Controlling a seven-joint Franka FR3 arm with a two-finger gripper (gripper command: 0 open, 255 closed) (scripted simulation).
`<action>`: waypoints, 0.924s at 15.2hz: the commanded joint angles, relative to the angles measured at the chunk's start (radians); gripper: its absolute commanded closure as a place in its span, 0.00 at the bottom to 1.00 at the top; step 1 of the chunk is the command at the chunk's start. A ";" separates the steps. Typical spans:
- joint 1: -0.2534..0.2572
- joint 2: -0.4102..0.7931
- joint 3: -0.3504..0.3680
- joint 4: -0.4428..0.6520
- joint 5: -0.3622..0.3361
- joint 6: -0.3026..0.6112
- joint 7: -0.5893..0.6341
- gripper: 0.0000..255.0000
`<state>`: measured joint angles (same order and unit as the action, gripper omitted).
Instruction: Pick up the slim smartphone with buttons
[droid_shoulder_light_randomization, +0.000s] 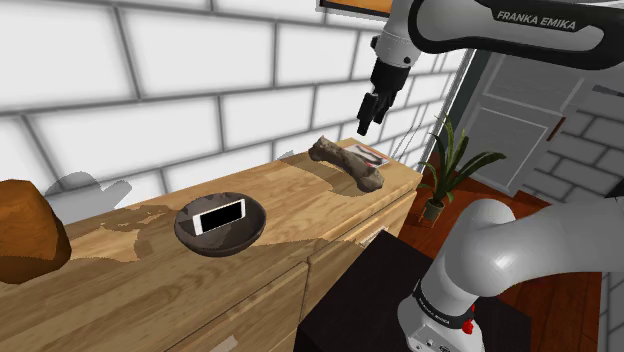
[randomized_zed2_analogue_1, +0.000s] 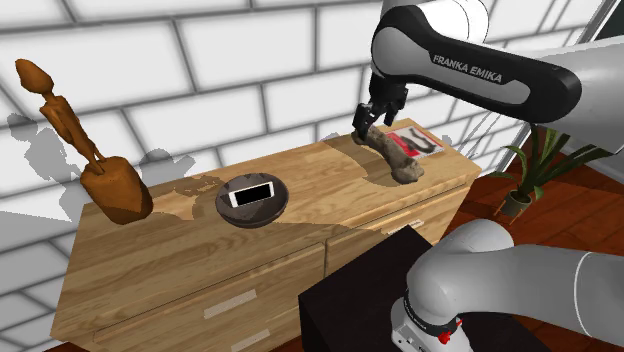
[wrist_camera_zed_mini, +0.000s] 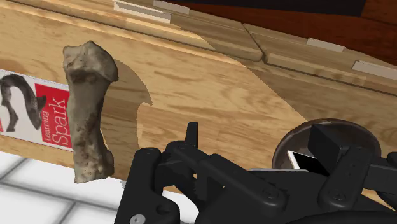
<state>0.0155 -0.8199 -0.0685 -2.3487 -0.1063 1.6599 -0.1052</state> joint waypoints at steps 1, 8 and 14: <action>0.000 0.000 0.000 0.000 0.000 0.000 0.000 0.00; 0.085 0.230 -0.044 0.032 0.000 0.183 -0.173 0.00; 0.154 0.438 -0.066 0.097 0.021 0.308 -0.325 0.00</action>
<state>0.1593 -0.4235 -0.1278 -2.2737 -0.0900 1.9505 -0.3972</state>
